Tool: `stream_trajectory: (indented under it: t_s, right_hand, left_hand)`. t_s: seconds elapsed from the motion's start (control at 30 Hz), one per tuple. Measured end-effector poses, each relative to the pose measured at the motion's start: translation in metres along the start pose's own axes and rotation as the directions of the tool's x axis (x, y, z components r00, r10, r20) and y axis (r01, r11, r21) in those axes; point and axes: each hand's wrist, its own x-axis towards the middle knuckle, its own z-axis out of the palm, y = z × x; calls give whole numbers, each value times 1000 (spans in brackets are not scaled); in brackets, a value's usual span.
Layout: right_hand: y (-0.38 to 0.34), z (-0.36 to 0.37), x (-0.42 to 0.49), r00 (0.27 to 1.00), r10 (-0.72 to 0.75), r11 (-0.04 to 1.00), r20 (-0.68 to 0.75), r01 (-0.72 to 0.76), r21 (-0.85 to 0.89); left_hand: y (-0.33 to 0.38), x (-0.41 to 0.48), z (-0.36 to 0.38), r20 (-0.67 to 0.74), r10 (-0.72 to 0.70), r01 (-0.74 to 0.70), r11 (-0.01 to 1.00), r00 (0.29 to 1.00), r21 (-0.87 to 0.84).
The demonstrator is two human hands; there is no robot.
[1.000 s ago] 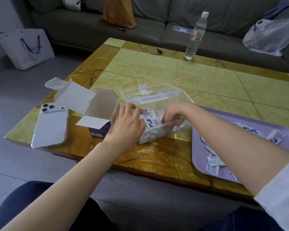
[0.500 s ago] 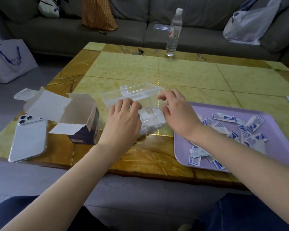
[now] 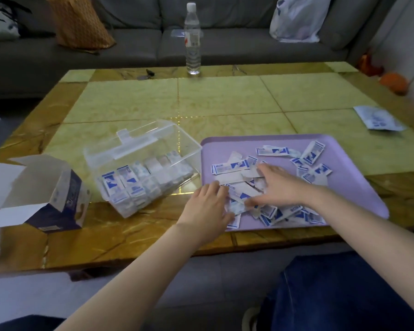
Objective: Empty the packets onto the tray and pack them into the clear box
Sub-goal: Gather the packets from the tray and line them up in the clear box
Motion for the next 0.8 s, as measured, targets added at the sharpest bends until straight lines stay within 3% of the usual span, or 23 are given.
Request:
stream_trajectory:
  t_s: [0.1,0.2,0.37,0.53,0.8]
  right_hand:
    - [-6,2,-3,995,-79,994,59,84,-73]
    - [-7,2,0,993,-119,992,-28,117,-47]
    - [-6,-2,8,978,-163,985,-133,153,-76]
    - [-11,-1,15,975,-154,974,-158,124,-188]
    - [-16,-4,21,916,-230,952,-329,142,-272]
  left_hand:
    - [0,13,0,25,-16,14,999,1000,53]
    - [-3,31,-4,55,-33,27,994,998,102]
    - [-6,58,-7,77,-52,49,998,996,34]
    - [-4,72,-7,44,-75,72,996,996,59]
    - [-5,76,-15,-69,-80,86,993,994,81]
